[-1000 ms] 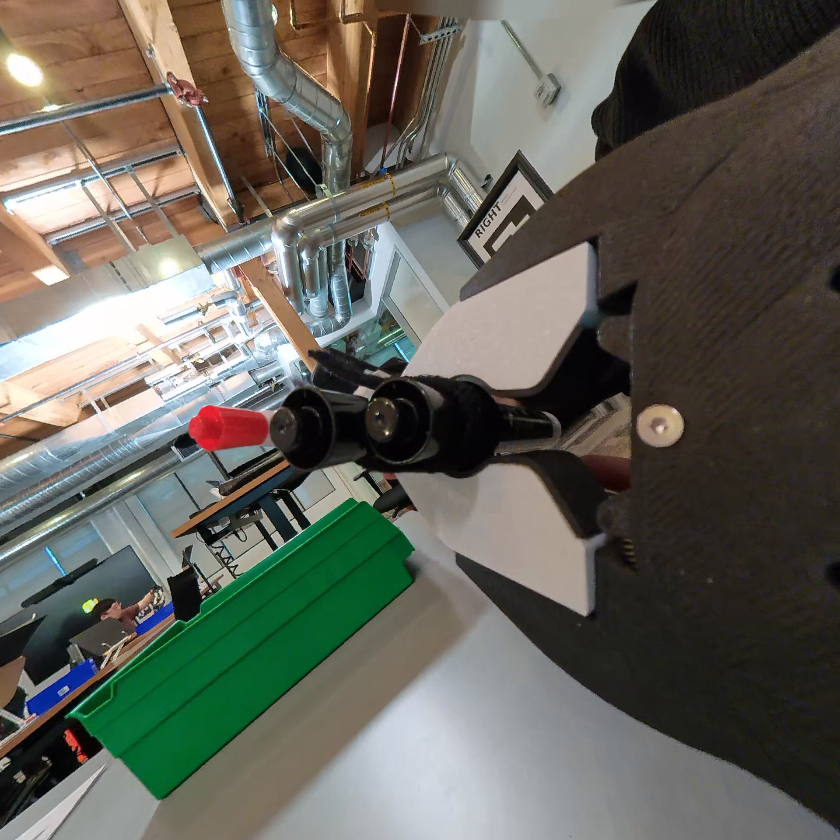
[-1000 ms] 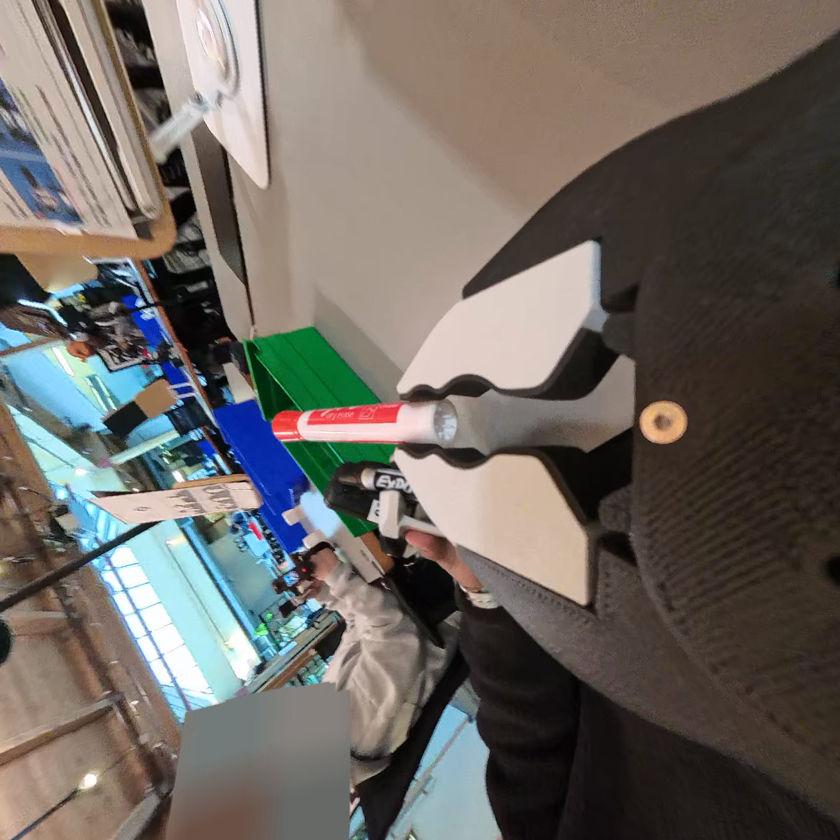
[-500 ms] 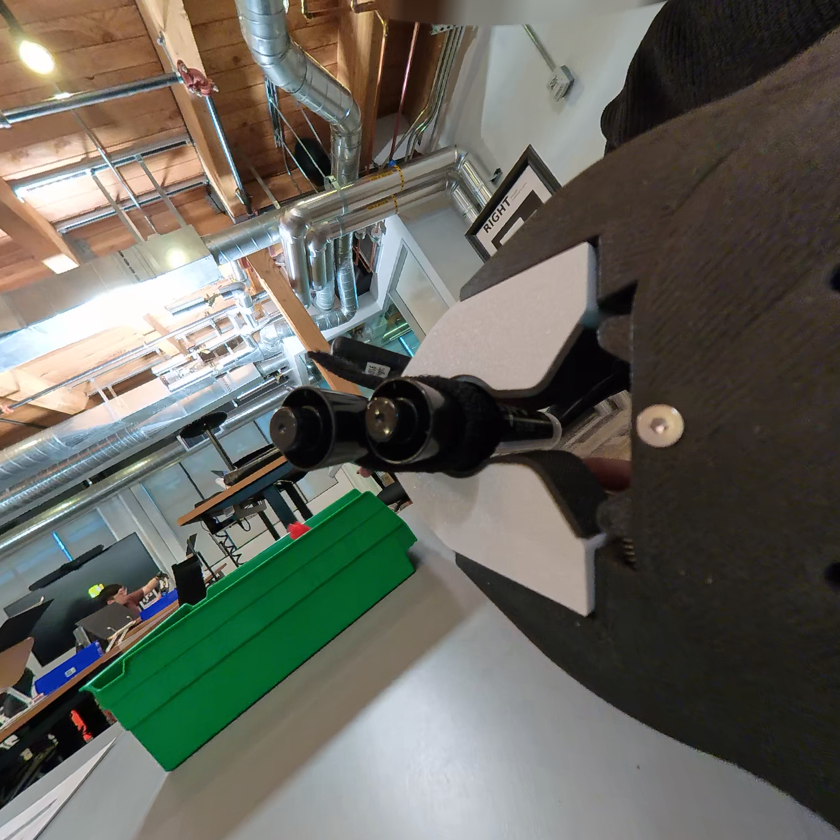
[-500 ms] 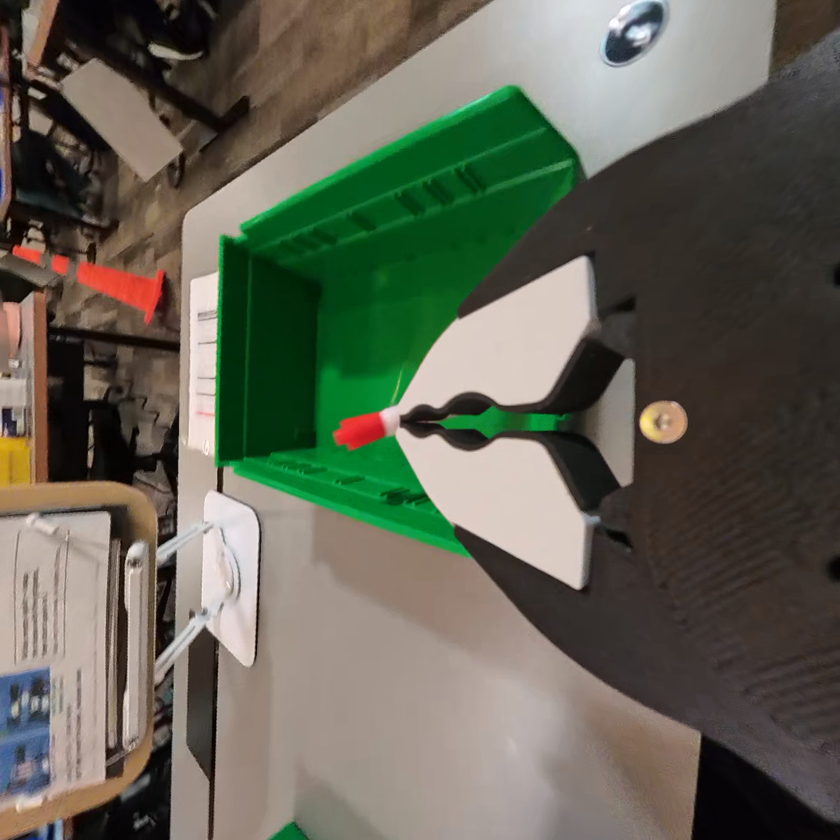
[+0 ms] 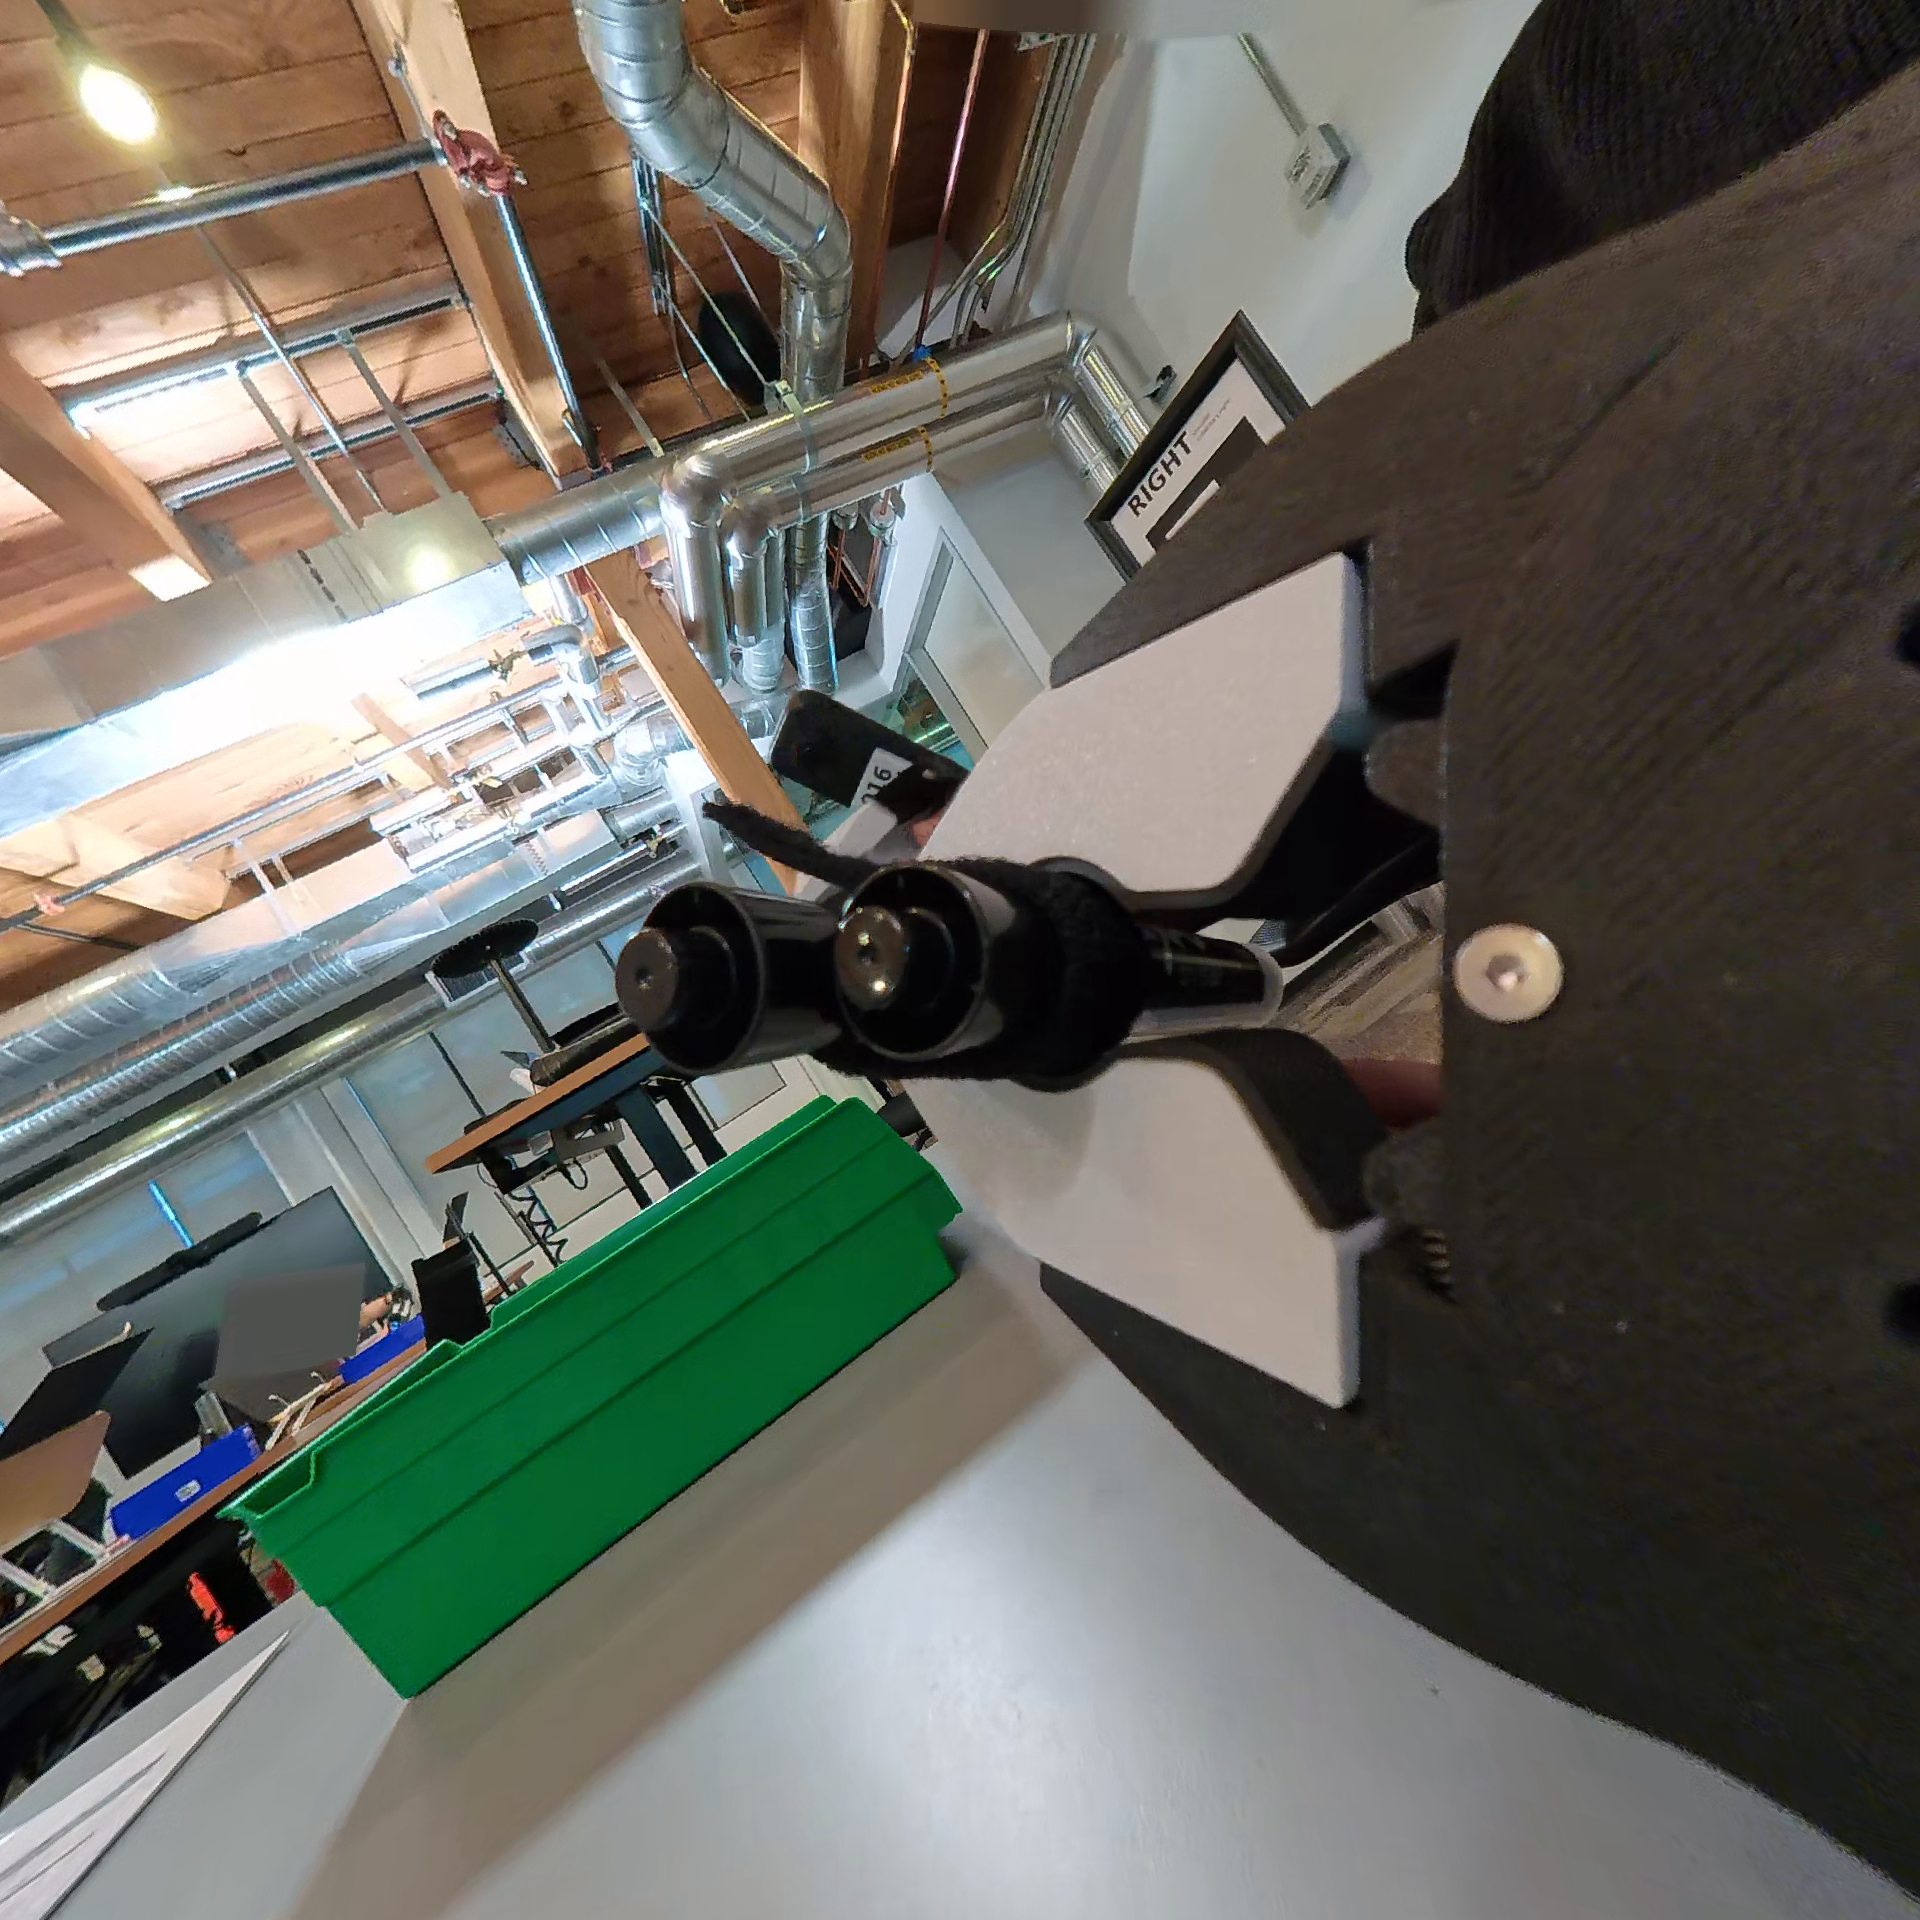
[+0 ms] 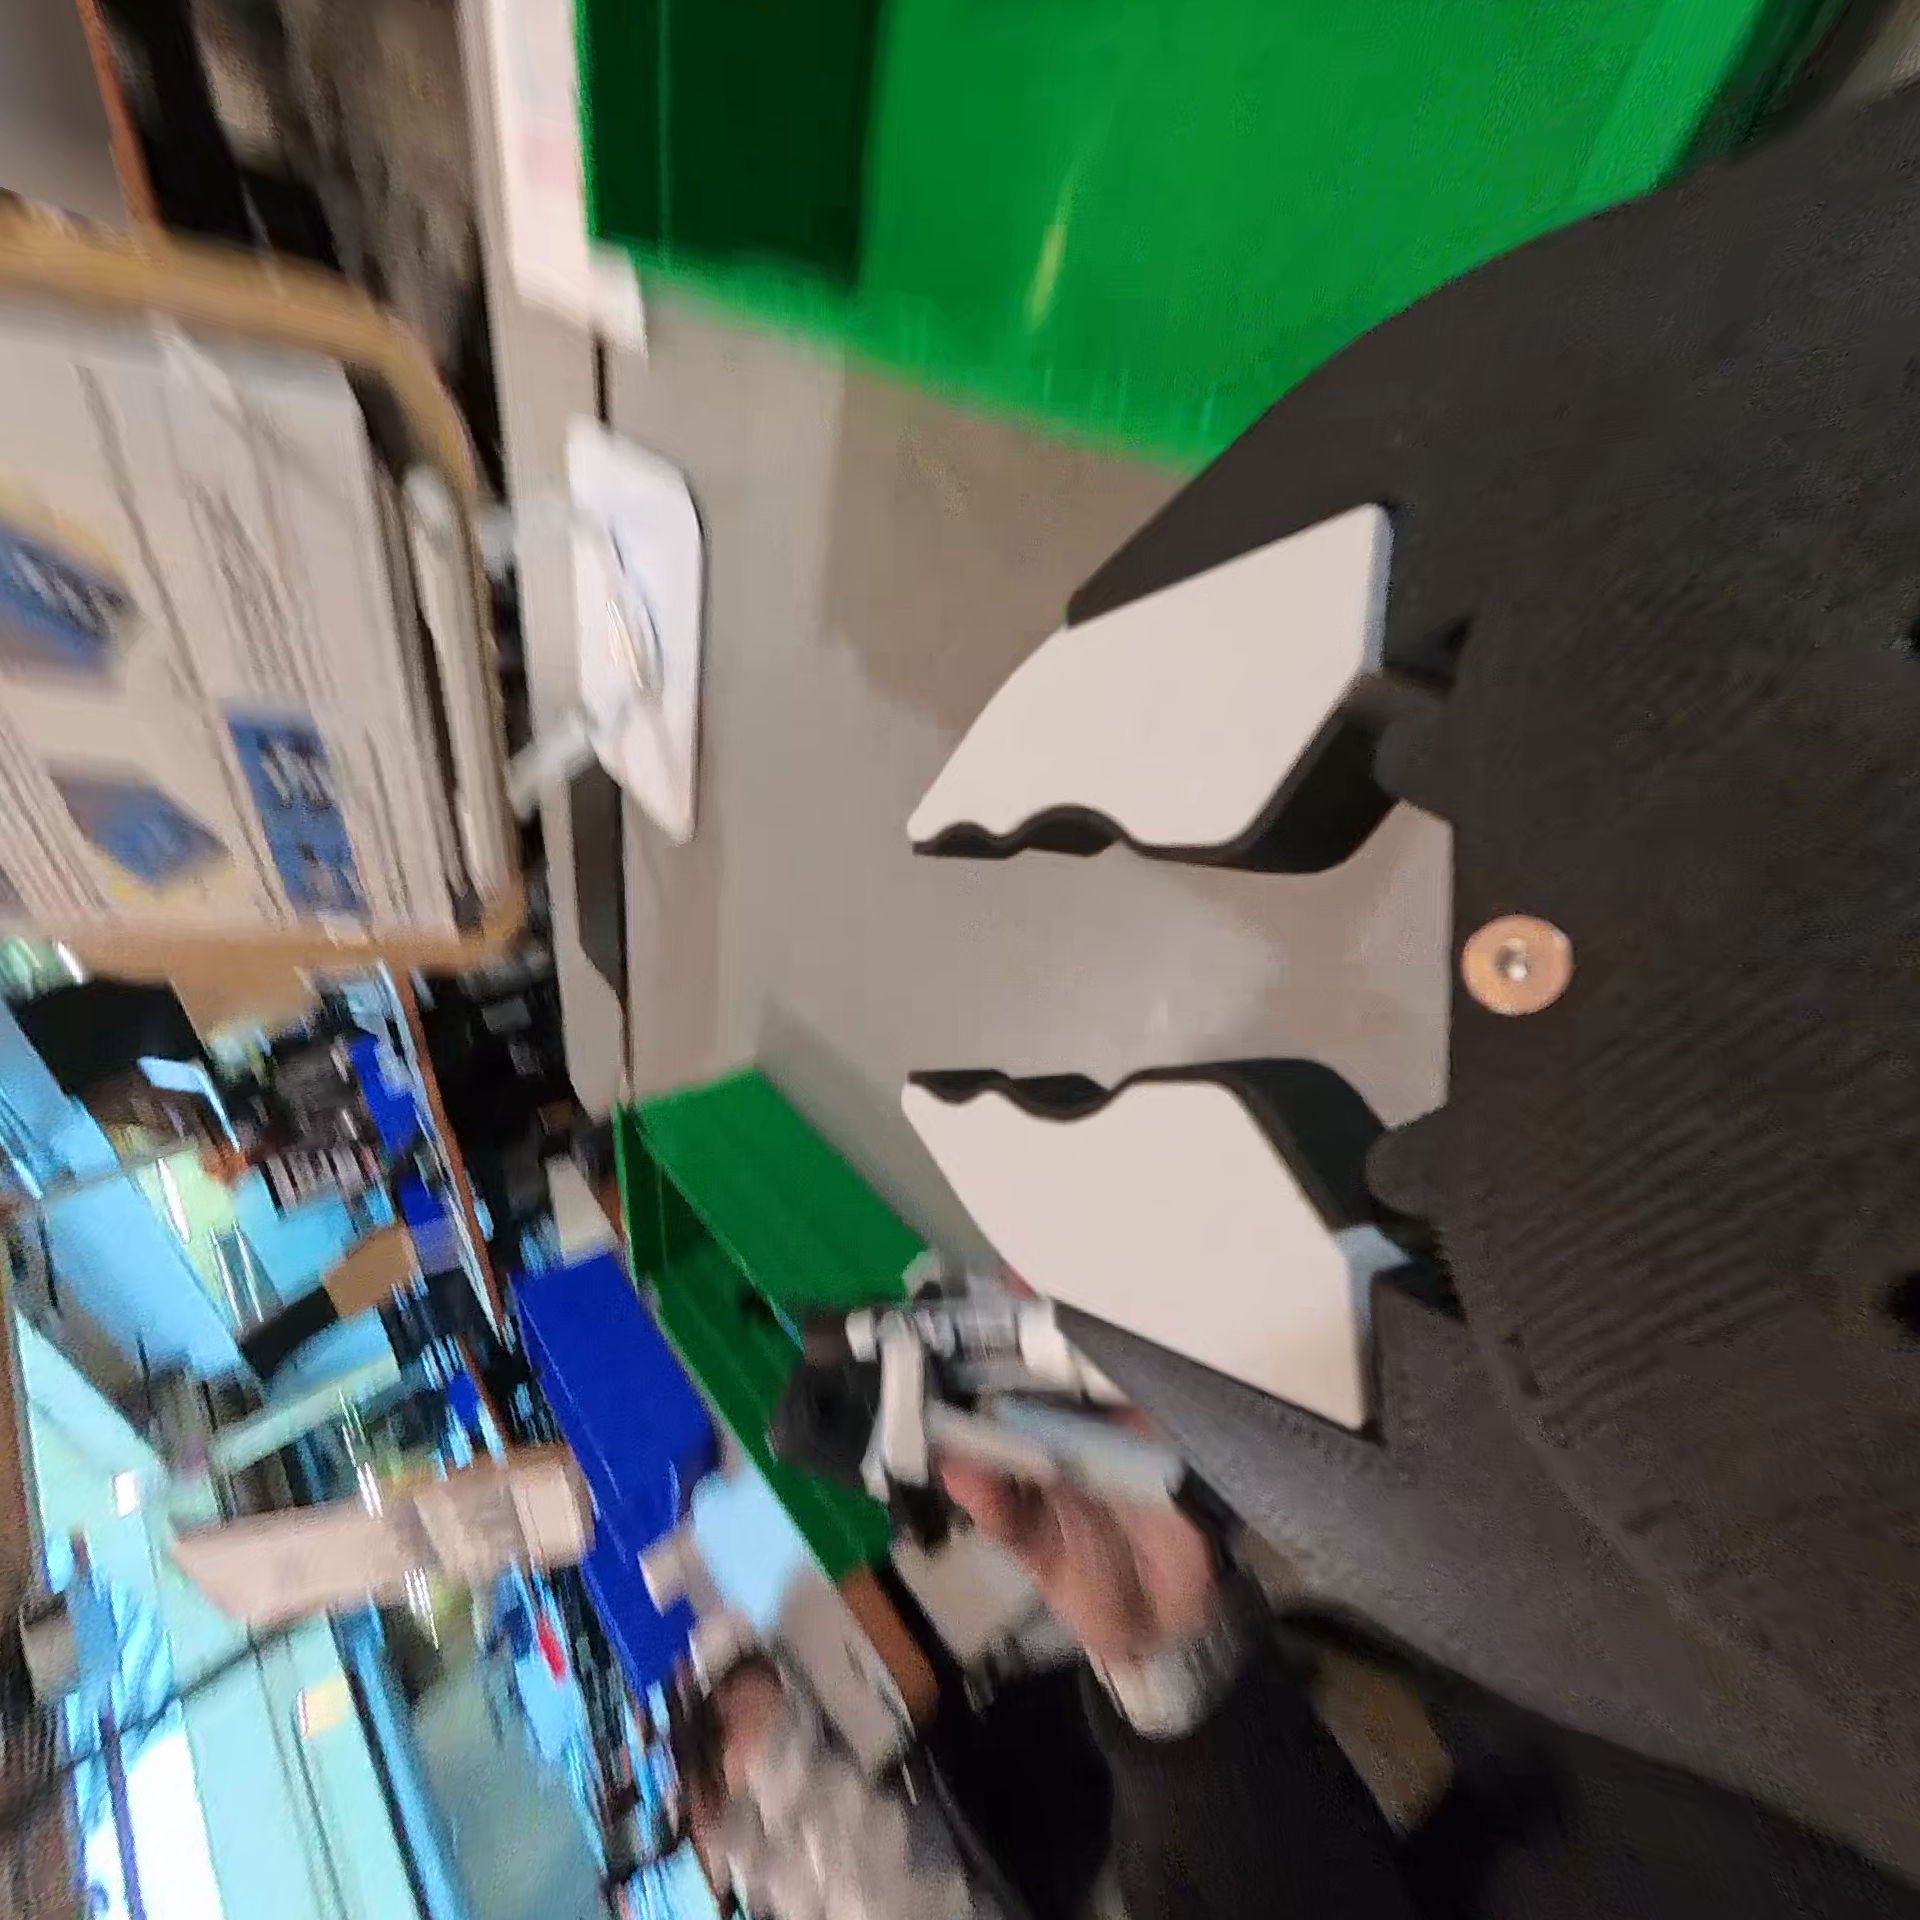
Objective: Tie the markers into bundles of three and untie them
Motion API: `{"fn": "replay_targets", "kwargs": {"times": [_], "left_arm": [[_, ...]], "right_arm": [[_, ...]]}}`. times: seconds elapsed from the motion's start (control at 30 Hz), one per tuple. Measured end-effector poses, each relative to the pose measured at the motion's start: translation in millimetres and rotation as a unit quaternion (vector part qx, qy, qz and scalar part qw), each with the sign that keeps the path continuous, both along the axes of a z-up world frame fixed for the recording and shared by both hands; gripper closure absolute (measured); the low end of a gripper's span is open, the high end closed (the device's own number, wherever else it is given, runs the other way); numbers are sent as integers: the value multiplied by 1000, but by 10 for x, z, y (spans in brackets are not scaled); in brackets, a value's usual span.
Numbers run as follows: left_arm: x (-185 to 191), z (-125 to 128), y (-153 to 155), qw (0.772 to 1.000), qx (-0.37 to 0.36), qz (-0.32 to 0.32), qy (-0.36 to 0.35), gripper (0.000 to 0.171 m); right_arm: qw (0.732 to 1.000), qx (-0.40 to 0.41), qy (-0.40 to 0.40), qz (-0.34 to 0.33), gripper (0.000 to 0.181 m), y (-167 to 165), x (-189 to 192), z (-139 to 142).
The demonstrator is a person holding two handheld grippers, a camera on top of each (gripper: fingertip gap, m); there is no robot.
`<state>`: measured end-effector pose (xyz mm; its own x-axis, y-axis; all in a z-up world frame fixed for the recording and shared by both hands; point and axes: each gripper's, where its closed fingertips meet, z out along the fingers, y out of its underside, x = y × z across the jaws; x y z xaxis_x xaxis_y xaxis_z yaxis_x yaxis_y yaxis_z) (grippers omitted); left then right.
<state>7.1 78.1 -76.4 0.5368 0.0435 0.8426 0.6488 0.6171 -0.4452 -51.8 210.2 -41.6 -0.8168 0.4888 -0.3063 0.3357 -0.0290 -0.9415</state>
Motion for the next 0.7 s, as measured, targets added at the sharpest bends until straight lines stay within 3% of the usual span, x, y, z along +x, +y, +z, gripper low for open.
{"fn": "replay_targets", "kwargs": {"times": [0.13,0.23,0.47,0.57,0.7], "left_arm": [[23,7,16,1000,-5,-3,4,152],[49,13,47,1000,-6,-11,5,152],[82,-15,146,999,-4,-31,-2,152],[85,-22,167,999,-7,-32,-1,152],[83,-28,169,999,-1,-35,-4,152]], "right_arm": [[987,-6,-93,133,136,-779,590,-335],[975,12,-123,182,132,-1072,875,-528],[975,-23,-143,169,152,-1054,820,-518],[965,-53,-176,185,144,-1015,816,-502],[959,-32,-191,208,133,-1060,898,-613]]}}
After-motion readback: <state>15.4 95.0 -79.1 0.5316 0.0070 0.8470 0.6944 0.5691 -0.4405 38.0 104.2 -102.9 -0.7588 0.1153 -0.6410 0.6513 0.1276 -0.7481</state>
